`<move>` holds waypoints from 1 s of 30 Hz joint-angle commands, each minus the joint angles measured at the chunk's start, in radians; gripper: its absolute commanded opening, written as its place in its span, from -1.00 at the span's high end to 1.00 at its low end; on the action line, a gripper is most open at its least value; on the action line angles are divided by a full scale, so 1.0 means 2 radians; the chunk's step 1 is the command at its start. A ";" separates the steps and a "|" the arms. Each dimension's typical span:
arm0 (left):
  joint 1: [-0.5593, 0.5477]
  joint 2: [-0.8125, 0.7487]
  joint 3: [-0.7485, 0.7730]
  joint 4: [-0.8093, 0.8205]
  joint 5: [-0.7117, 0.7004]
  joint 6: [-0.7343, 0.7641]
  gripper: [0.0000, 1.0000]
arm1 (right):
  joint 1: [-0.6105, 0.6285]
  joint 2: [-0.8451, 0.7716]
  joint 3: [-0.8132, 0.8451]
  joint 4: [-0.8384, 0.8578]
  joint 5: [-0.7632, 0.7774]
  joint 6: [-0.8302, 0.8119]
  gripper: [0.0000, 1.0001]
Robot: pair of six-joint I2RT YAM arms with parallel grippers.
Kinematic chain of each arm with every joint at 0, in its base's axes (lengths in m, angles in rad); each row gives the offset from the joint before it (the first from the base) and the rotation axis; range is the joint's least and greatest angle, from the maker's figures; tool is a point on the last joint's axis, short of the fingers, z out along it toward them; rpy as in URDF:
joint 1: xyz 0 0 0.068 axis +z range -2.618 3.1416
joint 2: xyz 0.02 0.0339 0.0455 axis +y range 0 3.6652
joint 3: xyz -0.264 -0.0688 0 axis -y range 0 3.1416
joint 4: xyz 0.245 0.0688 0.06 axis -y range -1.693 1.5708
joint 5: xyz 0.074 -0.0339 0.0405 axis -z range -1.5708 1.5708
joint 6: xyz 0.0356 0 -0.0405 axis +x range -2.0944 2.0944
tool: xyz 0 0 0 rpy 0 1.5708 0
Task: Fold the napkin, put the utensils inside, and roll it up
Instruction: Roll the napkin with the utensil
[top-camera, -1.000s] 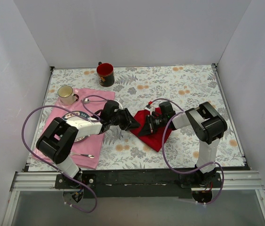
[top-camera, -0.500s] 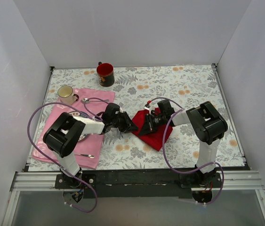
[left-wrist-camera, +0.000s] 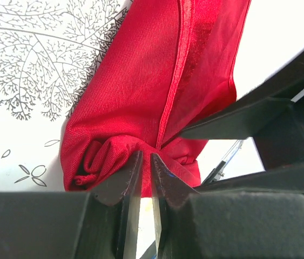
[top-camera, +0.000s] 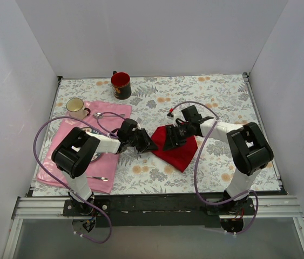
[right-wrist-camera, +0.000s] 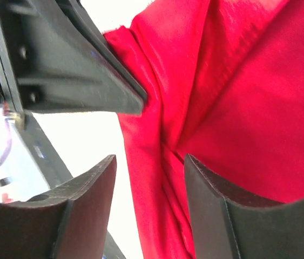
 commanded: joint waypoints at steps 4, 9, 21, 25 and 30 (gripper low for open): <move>0.005 0.002 -0.007 -0.022 -0.016 0.019 0.78 | 0.025 -0.079 -0.035 -0.072 0.097 -0.058 -0.23; 0.009 0.000 -0.010 -0.025 -0.018 0.023 0.78 | 0.041 -0.116 -0.098 -0.046 0.165 -0.048 -0.03; 0.010 0.004 -0.002 -0.032 -0.006 0.030 0.80 | 0.094 -0.177 -0.070 -0.094 0.307 -0.060 0.05; 0.011 0.012 0.004 -0.033 0.002 0.027 0.81 | 0.140 -0.190 -0.043 -0.088 0.323 -0.087 -0.32; 0.012 0.019 0.014 -0.051 0.011 0.020 0.85 | 0.200 -0.161 -0.017 -0.067 0.388 -0.119 -0.47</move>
